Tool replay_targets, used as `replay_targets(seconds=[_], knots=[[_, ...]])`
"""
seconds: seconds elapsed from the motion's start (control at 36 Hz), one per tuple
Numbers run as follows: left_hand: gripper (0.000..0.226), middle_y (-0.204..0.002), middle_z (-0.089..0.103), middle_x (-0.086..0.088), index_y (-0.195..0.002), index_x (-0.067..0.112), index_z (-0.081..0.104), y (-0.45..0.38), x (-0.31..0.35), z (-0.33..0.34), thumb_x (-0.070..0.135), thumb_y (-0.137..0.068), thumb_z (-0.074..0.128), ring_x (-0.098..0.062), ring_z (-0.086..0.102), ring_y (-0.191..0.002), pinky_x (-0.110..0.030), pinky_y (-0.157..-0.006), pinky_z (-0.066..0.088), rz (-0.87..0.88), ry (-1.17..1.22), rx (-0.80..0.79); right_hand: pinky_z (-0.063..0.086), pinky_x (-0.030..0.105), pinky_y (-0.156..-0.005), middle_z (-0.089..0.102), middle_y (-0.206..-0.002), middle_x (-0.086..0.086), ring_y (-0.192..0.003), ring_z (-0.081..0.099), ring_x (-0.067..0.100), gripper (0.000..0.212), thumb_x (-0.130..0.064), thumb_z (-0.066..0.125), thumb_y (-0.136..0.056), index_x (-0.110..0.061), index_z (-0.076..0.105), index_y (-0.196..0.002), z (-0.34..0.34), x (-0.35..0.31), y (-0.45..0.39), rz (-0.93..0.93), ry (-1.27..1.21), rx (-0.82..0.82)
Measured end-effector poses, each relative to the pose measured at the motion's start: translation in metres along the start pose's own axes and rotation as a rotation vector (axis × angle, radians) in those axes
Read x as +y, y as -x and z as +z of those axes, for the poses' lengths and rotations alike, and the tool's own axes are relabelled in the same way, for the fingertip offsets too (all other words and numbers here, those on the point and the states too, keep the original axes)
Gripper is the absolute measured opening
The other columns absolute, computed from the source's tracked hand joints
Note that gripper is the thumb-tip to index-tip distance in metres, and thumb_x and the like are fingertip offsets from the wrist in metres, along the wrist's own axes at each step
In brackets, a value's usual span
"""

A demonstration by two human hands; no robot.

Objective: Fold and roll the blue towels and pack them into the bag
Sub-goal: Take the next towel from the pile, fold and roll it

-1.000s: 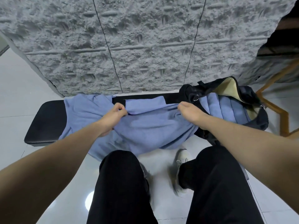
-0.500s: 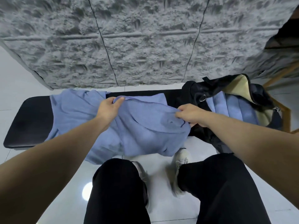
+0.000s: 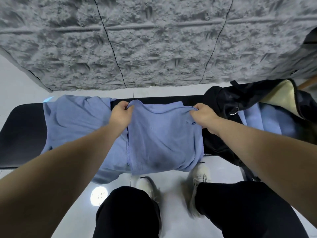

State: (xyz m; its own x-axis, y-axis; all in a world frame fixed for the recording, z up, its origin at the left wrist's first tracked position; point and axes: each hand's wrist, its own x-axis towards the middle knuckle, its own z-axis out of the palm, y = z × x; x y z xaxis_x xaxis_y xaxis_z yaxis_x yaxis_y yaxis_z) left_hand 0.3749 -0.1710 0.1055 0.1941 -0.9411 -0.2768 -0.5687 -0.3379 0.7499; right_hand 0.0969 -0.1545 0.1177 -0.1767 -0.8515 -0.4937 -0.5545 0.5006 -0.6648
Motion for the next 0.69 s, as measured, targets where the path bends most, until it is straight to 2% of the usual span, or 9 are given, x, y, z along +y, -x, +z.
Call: replay_targets(seconds=[0.06, 0.11, 0.22, 0.36, 0.44, 0.53, 0.58, 0.64, 0.69], knots=[[0.034, -0.075, 0.039, -0.009, -0.065, 0.013, 0.038, -0.009, -0.005, 0.005, 0.019, -0.097, 0.048, -0.015, 0.033, -0.053, -0.017, -0.042, 0.024, 0.047, -0.066, 0.05, 0.041, 0.026, -0.057, 0.052, -0.079, 0.001, -0.071, 0.051, 0.018, 0.018, -0.013, 0.043, -0.094, -0.019, 0.046, -0.077, 0.003, 0.0, -0.009, -0.008, -0.008, 0.026], [0.041, -0.073, 0.033, -0.009, -0.059, 0.012, 0.03, -0.015, -0.009, 0.008, 0.014, -0.096, 0.049, -0.016, 0.027, -0.05, -0.018, -0.038, 0.021, 0.062, -0.107, 0.078, 0.042, 0.028, -0.062, 0.052, -0.079, 0.004, -0.072, 0.05, 0.02, 0.019, -0.012, 0.044, -0.094, -0.017, 0.046, -0.075, 0.004, -0.001, -0.017, -0.025, -0.018, 0.054], [0.03, -0.063, 0.036, -0.008, -0.066, 0.009, 0.035, -0.022, -0.015, 0.01, 0.015, -0.094, 0.045, -0.018, 0.03, -0.052, -0.029, -0.048, 0.026, 0.003, -0.124, 0.131, 0.04, 0.029, -0.06, 0.05, -0.076, 0.009, -0.066, 0.046, 0.02, 0.012, -0.008, 0.043, -0.093, -0.012, 0.048, -0.083, 0.005, -0.003, -0.029, -0.023, -0.087, 0.103], [0.021, -0.067, 0.043, -0.003, -0.079, 0.01, 0.045, -0.031, -0.018, 0.011, 0.022, -0.096, 0.05, -0.015, 0.035, -0.055, -0.027, -0.05, 0.028, -0.052, -0.087, 0.078, 0.039, 0.029, -0.055, 0.05, -0.074, 0.008, -0.064, 0.044, 0.02, 0.014, -0.01, 0.046, -0.091, -0.016, 0.046, -0.078, 0.011, -0.006, -0.035, 0.021, -0.207, 0.115], [0.016, -0.07, 0.047, 0.0, -0.083, 0.014, 0.049, -0.036, -0.017, 0.011, 0.023, -0.094, 0.056, -0.015, 0.041, -0.058, -0.027, -0.052, 0.033, -0.101, -0.049, 0.044, 0.036, 0.026, -0.051, 0.05, -0.079, 0.006, -0.068, 0.044, 0.019, 0.003, -0.014, 0.053, -0.089, -0.015, 0.051, -0.087, 0.016, -0.009, -0.036, 0.034, -0.26, 0.092], [0.022, -0.068, 0.043, -0.002, -0.077, 0.017, 0.042, -0.039, -0.017, 0.012, 0.022, -0.092, 0.057, -0.018, 0.039, -0.062, -0.028, -0.053, 0.031, -0.126, -0.037, 0.02, 0.032, 0.025, -0.049, 0.048, -0.079, 0.007, -0.069, 0.041, 0.02, 0.008, -0.015, 0.059, -0.086, -0.018, 0.052, -0.089, 0.019, -0.011, -0.038, 0.03, -0.274, 0.054], [0.022, -0.069, 0.045, -0.001, -0.076, 0.018, 0.04, -0.04, -0.015, 0.012, 0.02, -0.091, 0.057, -0.019, 0.041, -0.064, -0.028, -0.054, 0.032, -0.118, -0.074, 0.0, 0.03, 0.022, -0.044, 0.047, -0.075, 0.007, -0.062, 0.04, 0.019, 0.011, -0.014, 0.061, -0.086, -0.018, 0.051, -0.087, 0.021, -0.011, -0.038, 0.031, -0.252, 0.025], [0.01, -0.08, 0.053, -0.003, -0.09, 0.017, 0.049, -0.042, -0.012, 0.013, 0.018, -0.09, 0.058, -0.018, 0.048, -0.071, -0.028, -0.058, 0.038, -0.112, -0.075, -0.022, 0.03, 0.021, -0.041, 0.046, -0.068, 0.004, -0.055, 0.038, 0.016, 0.015, -0.013, 0.063, -0.087, -0.018, 0.049, -0.084, 0.022, -0.011, -0.038, 0.037, -0.223, -0.01], [0.033, -0.101, 0.056, -0.004, -0.121, 0.015, 0.051, -0.042, -0.007, 0.013, 0.019, -0.09, 0.062, -0.02, 0.054, -0.087, -0.028, -0.07, 0.043, -0.117, -0.079, -0.049, 0.031, 0.022, -0.042, 0.046, -0.065, 0.002, -0.054, 0.039, 0.014, 0.019, -0.012, 0.065, -0.087, -0.018, 0.047, -0.081, 0.024, -0.01, -0.038, 0.027, -0.196, -0.032]])
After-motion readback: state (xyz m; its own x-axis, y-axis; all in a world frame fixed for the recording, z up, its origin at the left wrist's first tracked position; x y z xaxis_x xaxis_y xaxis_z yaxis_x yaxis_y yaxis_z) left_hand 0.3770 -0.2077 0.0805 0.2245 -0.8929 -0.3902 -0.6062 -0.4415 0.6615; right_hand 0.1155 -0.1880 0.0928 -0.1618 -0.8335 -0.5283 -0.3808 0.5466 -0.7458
